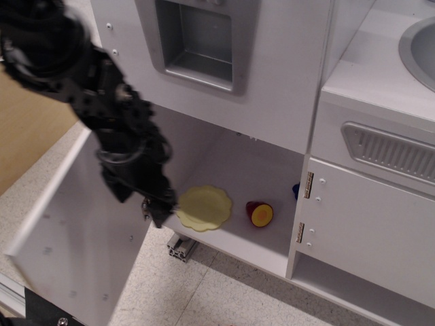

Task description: Open low fridge

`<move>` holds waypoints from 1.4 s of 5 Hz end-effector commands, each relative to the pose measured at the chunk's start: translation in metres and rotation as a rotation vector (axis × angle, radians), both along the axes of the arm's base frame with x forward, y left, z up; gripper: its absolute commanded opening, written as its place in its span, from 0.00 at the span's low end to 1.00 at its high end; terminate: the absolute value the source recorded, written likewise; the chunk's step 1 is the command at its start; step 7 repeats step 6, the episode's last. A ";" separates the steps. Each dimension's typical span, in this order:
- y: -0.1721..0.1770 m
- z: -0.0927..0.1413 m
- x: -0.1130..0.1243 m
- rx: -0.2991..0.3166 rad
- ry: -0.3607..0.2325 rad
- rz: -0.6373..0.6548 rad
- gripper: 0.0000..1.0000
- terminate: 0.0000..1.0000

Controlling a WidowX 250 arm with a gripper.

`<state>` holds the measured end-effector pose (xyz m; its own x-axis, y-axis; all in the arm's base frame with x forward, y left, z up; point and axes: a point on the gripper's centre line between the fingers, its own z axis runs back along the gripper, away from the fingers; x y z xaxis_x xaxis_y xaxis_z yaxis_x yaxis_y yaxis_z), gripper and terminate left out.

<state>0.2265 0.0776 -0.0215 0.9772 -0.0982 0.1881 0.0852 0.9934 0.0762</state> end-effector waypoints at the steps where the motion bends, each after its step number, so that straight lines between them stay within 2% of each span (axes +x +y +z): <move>1: 0.040 0.014 0.004 0.056 -0.026 0.067 1.00 0.00; 2: 0.045 0.015 0.004 0.084 -0.025 0.084 1.00 0.00; 5: 0.045 0.015 0.004 0.084 -0.025 0.084 1.00 0.00; 6: 0.045 0.015 0.004 0.084 -0.025 0.084 1.00 1.00; 7: 0.045 0.015 0.004 0.084 -0.025 0.084 1.00 1.00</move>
